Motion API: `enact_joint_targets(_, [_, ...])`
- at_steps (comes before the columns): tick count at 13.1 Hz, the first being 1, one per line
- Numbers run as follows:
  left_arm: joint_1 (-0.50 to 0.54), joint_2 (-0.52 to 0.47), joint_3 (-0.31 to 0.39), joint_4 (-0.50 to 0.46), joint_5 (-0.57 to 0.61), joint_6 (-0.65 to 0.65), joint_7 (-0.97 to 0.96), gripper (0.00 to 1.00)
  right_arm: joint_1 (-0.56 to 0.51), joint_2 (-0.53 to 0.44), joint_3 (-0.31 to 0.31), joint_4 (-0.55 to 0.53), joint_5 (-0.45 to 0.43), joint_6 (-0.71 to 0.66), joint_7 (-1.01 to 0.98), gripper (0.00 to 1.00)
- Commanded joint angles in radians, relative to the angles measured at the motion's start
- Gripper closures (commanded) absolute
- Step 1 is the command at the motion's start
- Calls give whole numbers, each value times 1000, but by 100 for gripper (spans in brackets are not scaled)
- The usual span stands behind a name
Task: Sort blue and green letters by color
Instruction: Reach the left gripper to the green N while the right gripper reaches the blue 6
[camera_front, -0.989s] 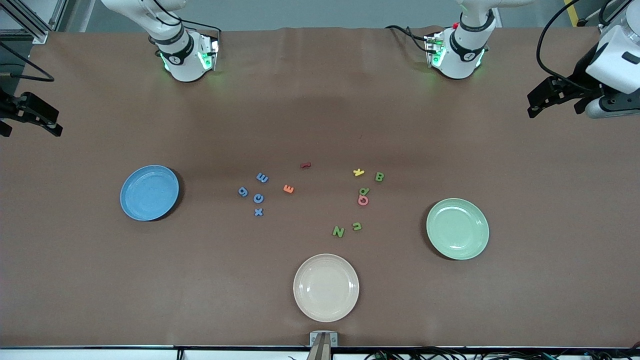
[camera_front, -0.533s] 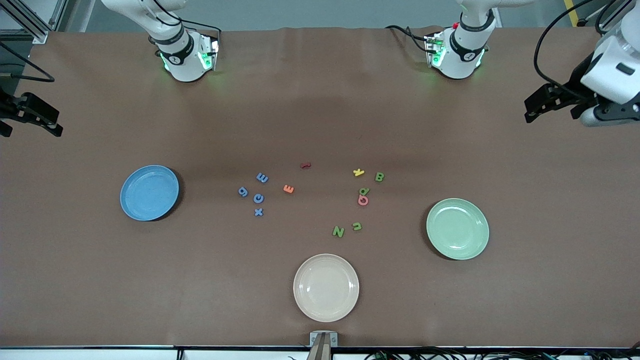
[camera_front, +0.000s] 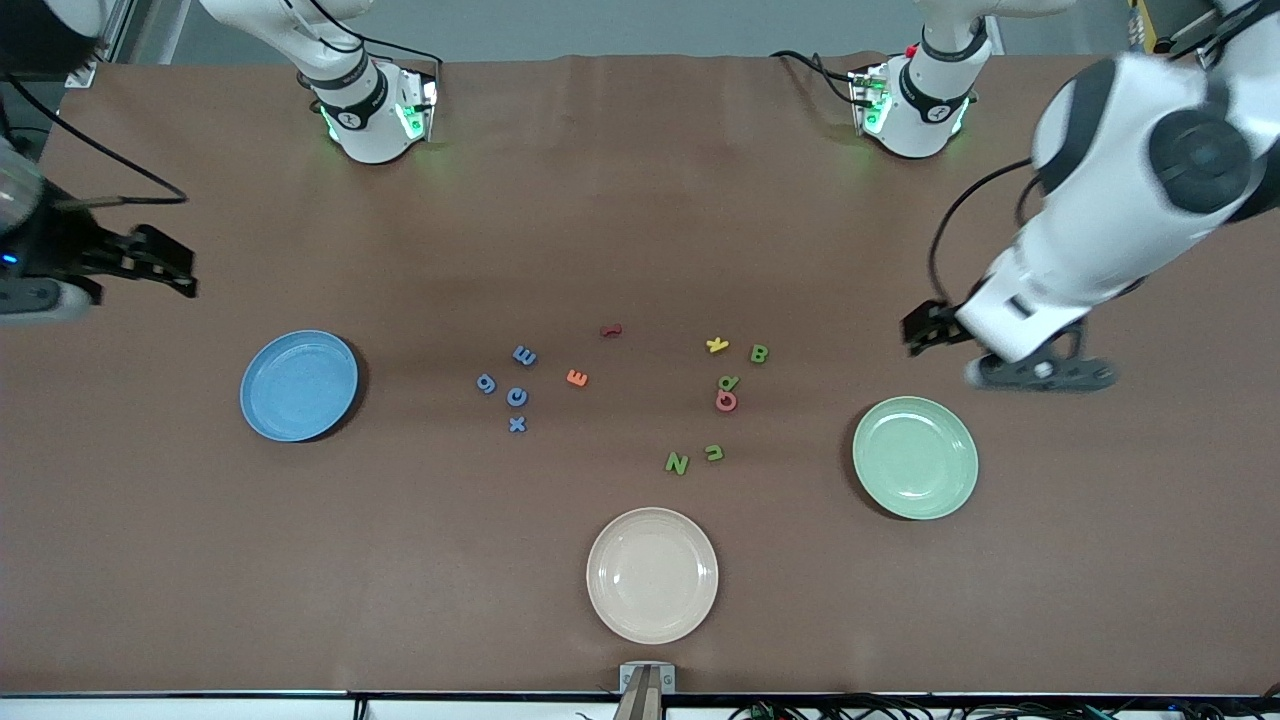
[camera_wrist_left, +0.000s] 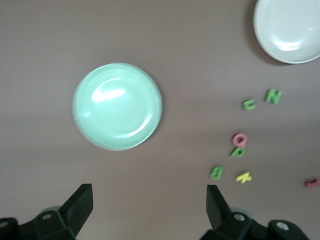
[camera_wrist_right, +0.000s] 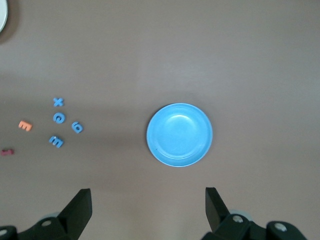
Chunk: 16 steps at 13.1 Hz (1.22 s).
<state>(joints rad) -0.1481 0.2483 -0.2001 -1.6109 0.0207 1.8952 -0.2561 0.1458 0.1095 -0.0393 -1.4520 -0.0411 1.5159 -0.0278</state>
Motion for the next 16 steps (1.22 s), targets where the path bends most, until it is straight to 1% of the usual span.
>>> enact_joint_targets(1, [-94, 119, 1, 39, 69, 135, -12, 0, 69, 54, -7, 18, 1, -7, 9, 0])
enact_joint_targets(3, [-145, 214, 1, 54, 96, 206, -12, 3, 96, 84, -7, 12, 1, -10, 5, 0])
enact_joint_targets(4, [-178, 283, 1, 93, 99, 270, -14, 4, 101, 100, -7, 6, 1, -11, -3, 0])
enact_joint_targets(5, [-209, 348, 4, 127, 99, 318, -49, 7, 115, 126, -8, 4, -5, -14, -3, 0])
enact_joint_targets(6, [-244, 420, 11, 175, 100, 376, -114, 8, 118, 154, -8, 4, -13, -16, 2, 0])
enact_joint_targets(7, [-275, 477, 17, 218, 102, 412, -156, 12, 120, 176, -8, 4, -11, -17, 8, 0])
enact_joint_targets(8, [-306, 523, 45, 251, 102, 436, -166, 14, 127, 196, -8, -1, -13, -22, 9, 0])
enact_joint_targets(9, [-359, 558, 95, 273, 99, 471, -167, 16, 127, 209, -8, -16, 0, -5, 14, 0])
enact_joint_targets(10, [-407, 586, 147, 279, 96, 513, -176, 17, 130, 222, -7, -42, 1, 28, 17, 0])
enact_joint_targets(11, [-441, 609, 181, 281, 94, 554, -196, 18, 147, 223, -7, -92, 12, 79, 28, 0])
enact_joint_targets(13, [-452, 649, 188, 282, 94, 628, -218, 19, 178, 226, -7, -180, 84, 188, 182, 0])
enact_joint_targets(14, [-452, 667, 188, 293, 94, 660, -218, 19, 201, 226, -7, -229, 101, 260, 221, 0])
enact_joint_targets(16, [-464, 704, 189, 296, 96, 694, -219, 20, 242, 242, -7, -310, 102, 413, 264, 0])
